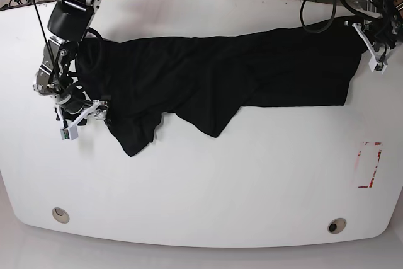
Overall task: Fold the T-shirt properly
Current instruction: 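Release the shirt with the right gripper and regrasp it further along the edge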
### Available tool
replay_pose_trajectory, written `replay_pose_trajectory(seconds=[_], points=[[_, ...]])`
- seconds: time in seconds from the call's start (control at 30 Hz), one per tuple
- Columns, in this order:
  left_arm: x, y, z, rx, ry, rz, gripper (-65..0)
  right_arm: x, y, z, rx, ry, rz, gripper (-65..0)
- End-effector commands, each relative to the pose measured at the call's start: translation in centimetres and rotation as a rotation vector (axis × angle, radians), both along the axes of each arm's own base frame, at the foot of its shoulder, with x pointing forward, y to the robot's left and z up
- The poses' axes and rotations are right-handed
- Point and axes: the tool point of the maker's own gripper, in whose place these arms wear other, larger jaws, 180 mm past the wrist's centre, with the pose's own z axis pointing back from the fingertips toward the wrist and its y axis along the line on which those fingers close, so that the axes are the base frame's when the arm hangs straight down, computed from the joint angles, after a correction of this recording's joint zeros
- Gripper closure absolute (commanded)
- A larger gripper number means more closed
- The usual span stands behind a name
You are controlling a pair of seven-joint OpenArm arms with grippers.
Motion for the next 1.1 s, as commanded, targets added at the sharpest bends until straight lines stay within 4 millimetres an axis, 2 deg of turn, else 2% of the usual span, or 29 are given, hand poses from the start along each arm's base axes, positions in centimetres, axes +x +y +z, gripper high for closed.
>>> replay_pose_trajectory(seconds=[0.0,0.2,0.27,0.4,0.47,0.63,0.8,1.0,1.07], points=[[0.5,0.7,0.9,0.027,-0.020,-0.009,0.0,0.8,0.2,0.5,0.001,-0.017,0.015,-63.4],[0.6,0.7,1.0,0.027,-0.023,-0.009,0.0,-0.2,1.0,-0.7,0.008,0.013,0.031,-63.4],[0.6,0.7,0.9,0.025,-0.021,-0.007,0.0,-0.4,1.1,-0.5,0.002,0.006,0.035,-63.4],[0.6,0.7,0.9,0.026,-0.020,-0.009,0.0,-0.4,2.6,-0.8,0.026,0.003,0.044,-63.3],[0.7,0.7,0.9,0.026,-0.022,-0.009,0.0,-0.4,2.8,-0.8,0.030,0.004,0.045,-61.5],[0.8,0.2,0.7,0.022,-0.014,-0.032,0.0,-0.4,3.4,-1.0,0.033,0.007,0.057,-50.6],[1.0,-0.2,0.6,0.019,-0.008,-0.051,0.0,-0.3,5.2,-1.2,0.018,0.019,0.122,-48.8],[1.0,-0.3,0.5,0.017,-0.007,-0.053,0.0,0.5,5.5,-0.6,0.020,0.001,0.126,-47.2],[1.1,-0.3,0.5,0.017,-0.008,-0.053,0.0,0.7,5.5,-0.4,0.019,-0.003,0.127,-41.1]])
